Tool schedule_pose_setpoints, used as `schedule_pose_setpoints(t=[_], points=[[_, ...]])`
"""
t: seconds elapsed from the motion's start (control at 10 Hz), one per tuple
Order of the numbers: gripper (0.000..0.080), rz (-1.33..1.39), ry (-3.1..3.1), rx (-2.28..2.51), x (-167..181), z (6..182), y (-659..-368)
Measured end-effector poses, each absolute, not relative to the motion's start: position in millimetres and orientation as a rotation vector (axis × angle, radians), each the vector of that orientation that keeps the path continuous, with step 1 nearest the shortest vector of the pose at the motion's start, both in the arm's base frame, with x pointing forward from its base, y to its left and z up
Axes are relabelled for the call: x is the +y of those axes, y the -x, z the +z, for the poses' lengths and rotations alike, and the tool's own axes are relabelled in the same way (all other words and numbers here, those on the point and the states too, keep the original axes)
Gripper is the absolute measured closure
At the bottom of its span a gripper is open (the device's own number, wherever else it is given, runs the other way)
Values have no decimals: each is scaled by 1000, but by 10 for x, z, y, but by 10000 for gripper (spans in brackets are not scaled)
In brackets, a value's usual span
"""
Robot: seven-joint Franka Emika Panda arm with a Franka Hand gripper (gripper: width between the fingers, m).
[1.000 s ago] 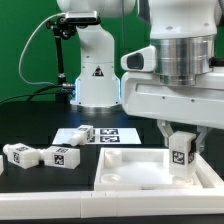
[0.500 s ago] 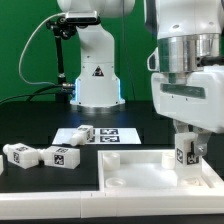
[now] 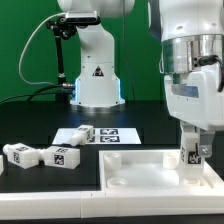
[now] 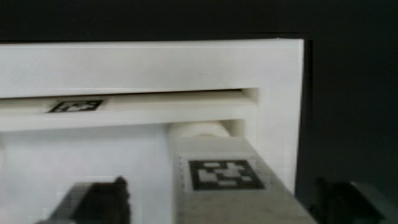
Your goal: Assemble one leg
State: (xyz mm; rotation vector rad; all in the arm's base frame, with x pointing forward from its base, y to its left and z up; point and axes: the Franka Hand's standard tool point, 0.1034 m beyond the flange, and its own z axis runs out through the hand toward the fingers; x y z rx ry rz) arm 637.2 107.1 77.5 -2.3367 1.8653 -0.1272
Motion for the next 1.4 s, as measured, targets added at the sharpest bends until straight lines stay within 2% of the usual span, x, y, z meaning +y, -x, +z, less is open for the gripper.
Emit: schedule_pose_setpoints(t=[0.1, 0.2, 0.5, 0.8, 0.9, 1.1, 1.2, 1.4], points=[[183, -113, 2539, 1624, 1044, 786, -6374], [160, -111, 2663, 1425, 1049, 783, -6369], [151, -130, 2774, 1212, 1036, 782, -6372], [151, -173, 3032, 513, 1119, 755, -6368], [151, -177, 3018, 580, 1108, 757, -6375], [431, -176, 3002, 649, 1104, 754, -6375], [511, -171, 2970, 763, 1104, 753, -6374], [511, -159, 2864, 1066, 1088, 742, -6377]])
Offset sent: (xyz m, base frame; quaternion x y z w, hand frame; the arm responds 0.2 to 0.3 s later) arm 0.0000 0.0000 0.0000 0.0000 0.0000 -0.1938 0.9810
